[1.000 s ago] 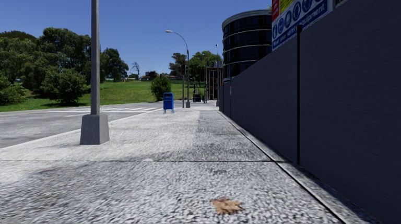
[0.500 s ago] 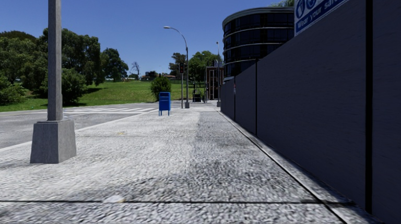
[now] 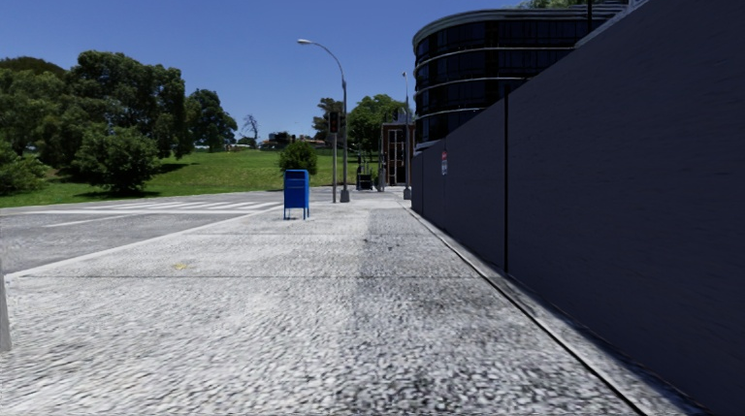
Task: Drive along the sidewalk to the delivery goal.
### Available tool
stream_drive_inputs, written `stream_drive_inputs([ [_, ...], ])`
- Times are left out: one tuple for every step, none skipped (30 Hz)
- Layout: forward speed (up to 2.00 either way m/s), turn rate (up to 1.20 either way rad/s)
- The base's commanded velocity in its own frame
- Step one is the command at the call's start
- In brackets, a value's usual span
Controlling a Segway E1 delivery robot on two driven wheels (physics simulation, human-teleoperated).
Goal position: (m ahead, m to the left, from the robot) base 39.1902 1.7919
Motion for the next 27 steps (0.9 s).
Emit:
stream_drive_inputs([
  [2.0, 0.0],
  [2.0, 0.0],
  [2.0, 0.0],
  [2.0, 0.0],
  [2.0, 0.0],
  [2.0, 0.0],
  [2.0, 0.0],
  [2.0, 0.0],
  [2.0, 0.0],
  [2.0, 0.0],
  [2.0, 0.0],
  [2.0, 0.0],
  [2.0, 0.0],
  [2.0, 0.0],
  [2.0, 0.0],
  [2.0, 0.0],
  [2.0, -0.03],
  [2.0, -0.09],
  [2.0, -0.09],
  [2.0, -0.1],
  [2.0, -0.1],
  [2.0, -0.1],
  [2.0, -0.1],
  [2.0, -0.01],
  [2.0, 0.0],
  [2.0, 0.0],
  [2.0, 0.0],
])
